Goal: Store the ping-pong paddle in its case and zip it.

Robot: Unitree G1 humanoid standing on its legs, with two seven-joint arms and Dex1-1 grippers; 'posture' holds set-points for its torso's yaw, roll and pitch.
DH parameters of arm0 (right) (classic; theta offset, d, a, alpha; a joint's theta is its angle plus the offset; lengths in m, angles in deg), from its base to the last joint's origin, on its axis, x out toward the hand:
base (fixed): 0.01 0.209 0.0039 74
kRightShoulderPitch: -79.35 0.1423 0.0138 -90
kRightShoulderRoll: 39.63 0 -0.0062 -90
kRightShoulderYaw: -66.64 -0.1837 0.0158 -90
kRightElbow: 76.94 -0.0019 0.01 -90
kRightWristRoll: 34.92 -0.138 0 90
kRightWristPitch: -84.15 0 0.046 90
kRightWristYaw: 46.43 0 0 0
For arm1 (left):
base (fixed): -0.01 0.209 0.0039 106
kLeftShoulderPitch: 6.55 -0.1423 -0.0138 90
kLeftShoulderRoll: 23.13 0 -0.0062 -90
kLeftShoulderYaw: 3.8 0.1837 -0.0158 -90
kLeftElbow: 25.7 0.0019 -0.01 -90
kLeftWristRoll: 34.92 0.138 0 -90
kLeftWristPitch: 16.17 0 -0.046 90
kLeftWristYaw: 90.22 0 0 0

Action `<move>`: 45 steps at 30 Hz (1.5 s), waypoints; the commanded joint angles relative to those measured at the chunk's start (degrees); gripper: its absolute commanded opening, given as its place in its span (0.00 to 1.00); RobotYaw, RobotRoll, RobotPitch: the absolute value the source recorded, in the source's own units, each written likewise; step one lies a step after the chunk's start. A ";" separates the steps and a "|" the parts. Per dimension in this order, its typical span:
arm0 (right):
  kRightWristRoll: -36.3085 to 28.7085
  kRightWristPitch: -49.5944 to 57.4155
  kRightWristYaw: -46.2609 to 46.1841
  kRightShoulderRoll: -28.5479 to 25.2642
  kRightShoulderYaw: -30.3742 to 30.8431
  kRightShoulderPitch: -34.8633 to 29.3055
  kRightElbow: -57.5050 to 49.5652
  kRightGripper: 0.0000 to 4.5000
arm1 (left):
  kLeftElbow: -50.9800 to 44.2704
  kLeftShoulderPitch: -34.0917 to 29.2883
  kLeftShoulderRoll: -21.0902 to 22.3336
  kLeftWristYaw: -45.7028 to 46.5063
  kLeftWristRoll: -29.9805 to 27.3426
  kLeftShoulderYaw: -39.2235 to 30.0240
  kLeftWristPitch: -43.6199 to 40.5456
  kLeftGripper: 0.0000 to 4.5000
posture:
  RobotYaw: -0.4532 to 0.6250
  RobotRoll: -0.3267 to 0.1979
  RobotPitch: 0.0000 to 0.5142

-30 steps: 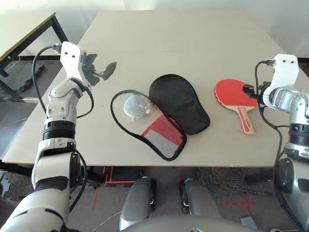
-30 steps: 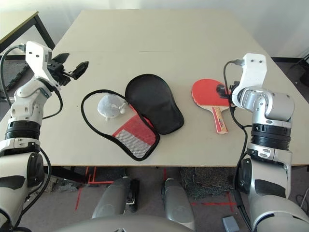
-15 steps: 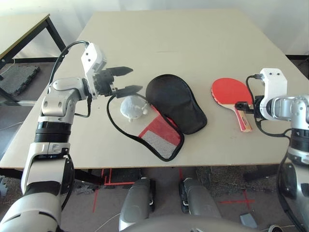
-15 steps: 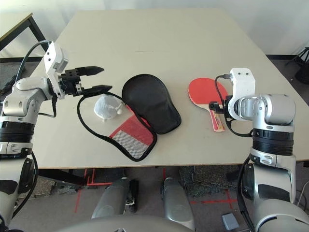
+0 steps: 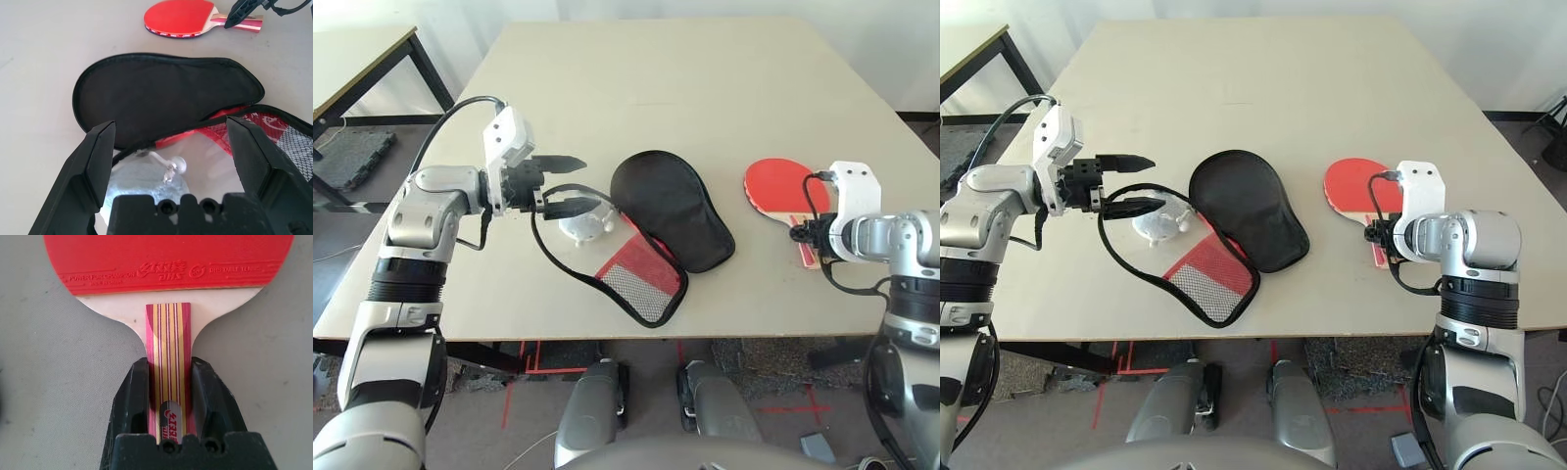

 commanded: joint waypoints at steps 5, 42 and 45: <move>-1.26 1.00 3.38 -2.11 2.21 3.35 -3.01 0.23 | -1.83 -1.18 1.21 -0.06 -0.98 -0.54 -0.89 1.00 | 0.45 0.62 0.22; -2.70 4.51 3.93 15.83 17.23 11.56 -9.03 0.23 | -8.71 -8.39 5.61 3.03 -3.31 -3.18 -3.19 1.00 | 0.54 0.62 0.21; -1.97 4.07 3.10 16.59 17.39 10.78 -8.40 0.23 | -8.54 -8.24 5.59 3.20 -3.33 -3.08 -3.07 1.00 | 0.54 0.62 0.21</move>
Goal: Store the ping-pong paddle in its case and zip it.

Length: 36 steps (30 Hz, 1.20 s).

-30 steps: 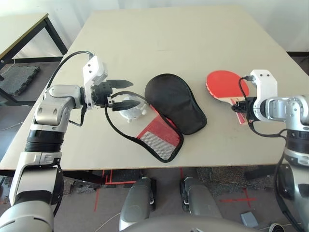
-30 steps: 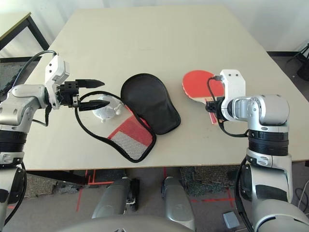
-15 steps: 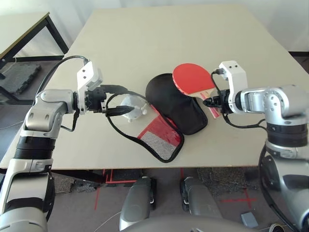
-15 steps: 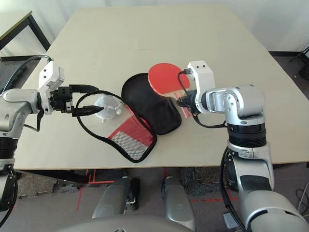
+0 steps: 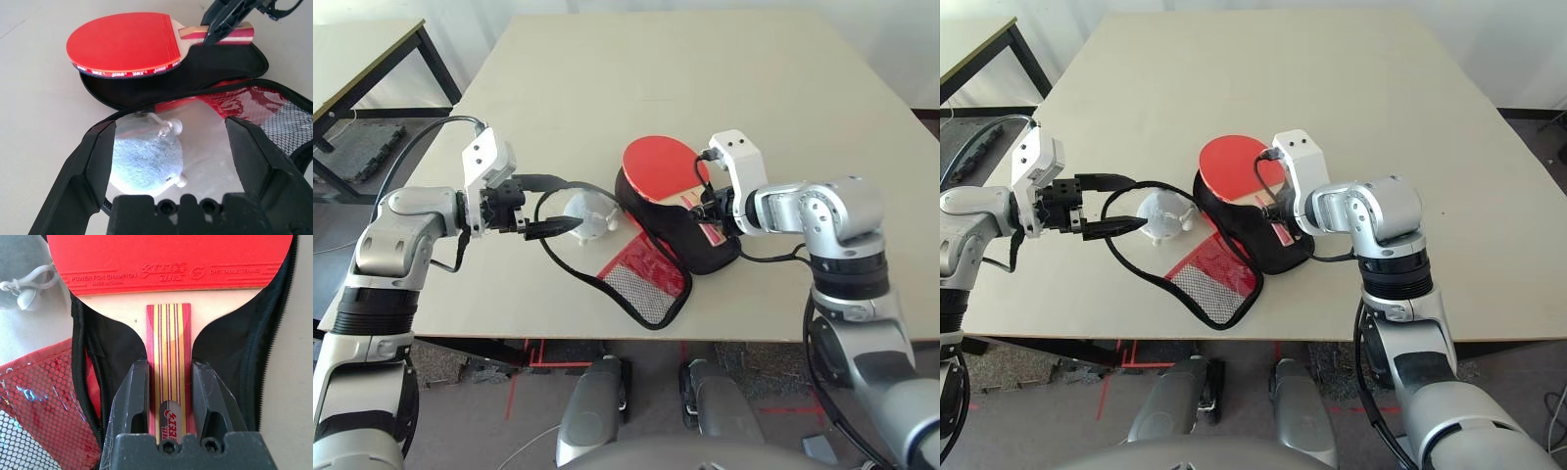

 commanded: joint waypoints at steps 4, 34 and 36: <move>1.66 -0.99 -1.67 1.27 0.74 -1.73 1.21 0.23 | -0.09 -0.11 -0.02 0.38 -0.41 -0.19 0.01 1.00 | 0.54 0.62 0.21; -0.86 0.68 -1.72 -0.94 3.90 -6.80 -2.21 0.23 | -0.26 -0.37 -0.96 0.94 -0.33 0.61 -0.19 1.00 | 0.52 0.62 0.23; -0.88 0.68 -1.78 -0.84 3.99 -6.77 -2.33 0.23 | -0.24 -0.40 -0.98 0.84 -0.20 0.69 -0.23 1.00 | 0.52 0.62 0.23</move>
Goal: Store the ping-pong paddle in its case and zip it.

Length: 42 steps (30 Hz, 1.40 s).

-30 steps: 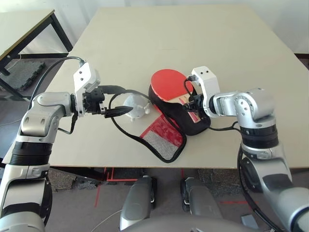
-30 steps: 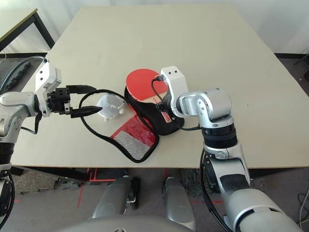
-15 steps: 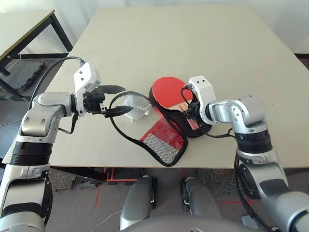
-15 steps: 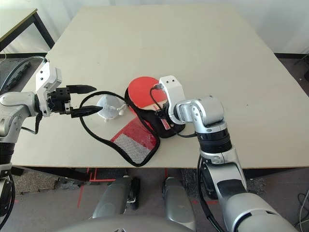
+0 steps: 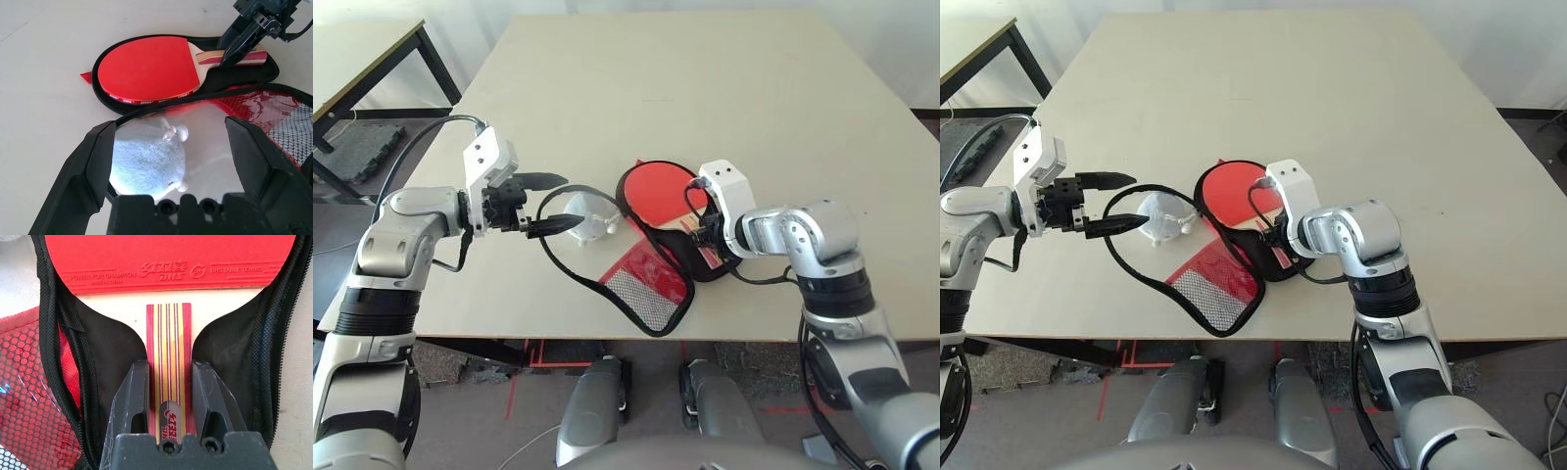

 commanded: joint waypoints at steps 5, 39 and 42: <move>-2.28 0.84 1.51 -0.31 0.14 -0.17 -2.33 0.62 | 0.42 -0.27 0.87 -0.25 0.02 0.11 -0.31 1.00 | 0.52 0.62 0.23; -4.98 -42.97 34.23 -28.90 -5.55 -8.04 4.92 1.00 | -4.24 -4.99 7.10 -6.75 -1.48 3.47 -5.50 1.00 | 0.51 0.62 0.22; -4.87 -43.22 34.82 -29.81 -5.62 -8.46 5.66 1.00 | -3.76 -0.34 2.20 -6.54 -2.71 5.31 -6.85 1.00 | 0.50 0.62 0.23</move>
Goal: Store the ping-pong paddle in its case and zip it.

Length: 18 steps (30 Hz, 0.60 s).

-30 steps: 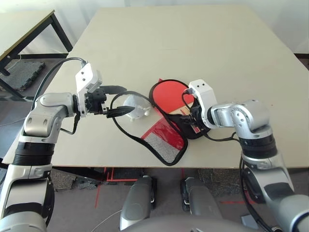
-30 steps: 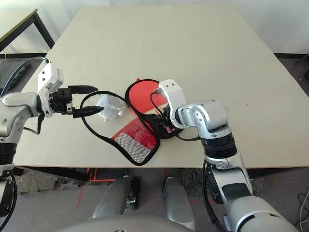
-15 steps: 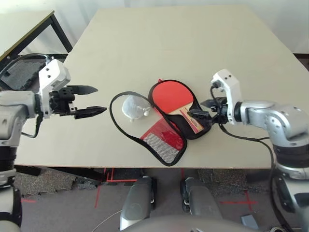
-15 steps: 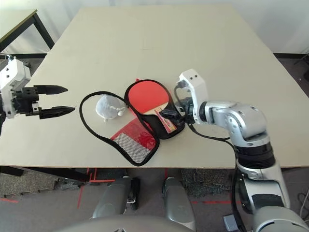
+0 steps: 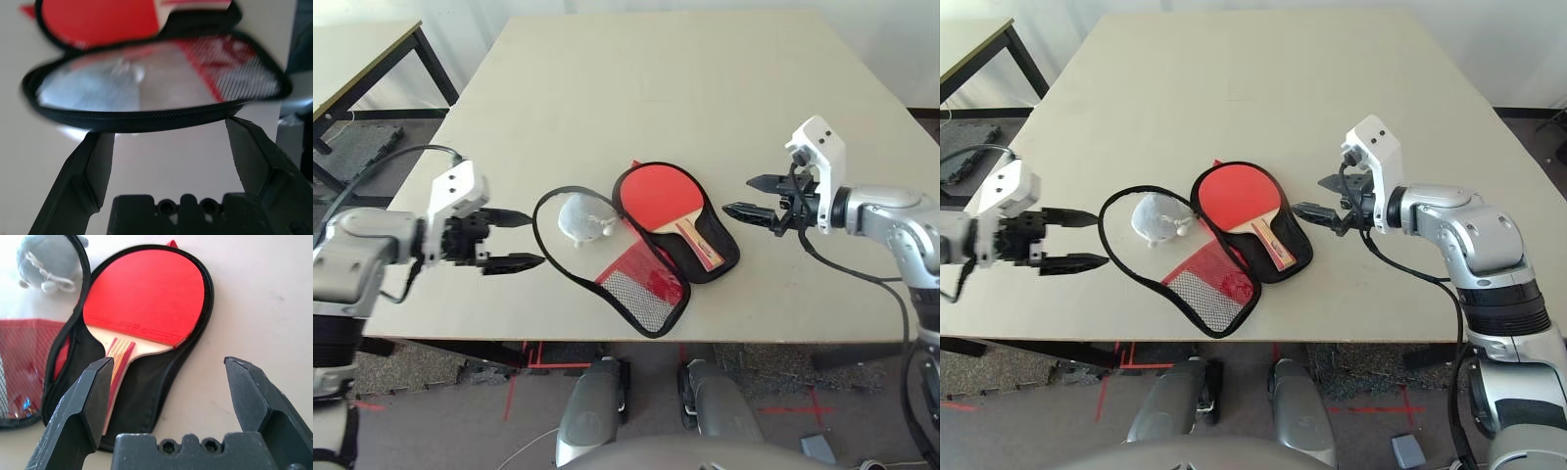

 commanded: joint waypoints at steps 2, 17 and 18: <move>0.89 -0.67 0.91 -1.38 -0.84 -1.29 0.70 1.00 | -0.29 5.69 -5.60 0.66 -2.50 2.69 -2.40 1.00 | 0.50 0.62 0.23; -4.35 9.89 -0.37 -1.53 -6.30 -6.15 -2.48 1.00 | 19.85 22.06 -26.12 3.74 4.60 10.44 9.81 1.00 | 0.42 0.62 0.25; -5.32 10.80 -0.64 -1.07 -7.33 -6.74 -3.08 1.00 | 21.46 22.50 -26.94 3.65 5.32 10.78 11.21 1.00 | 0.42 0.62 0.25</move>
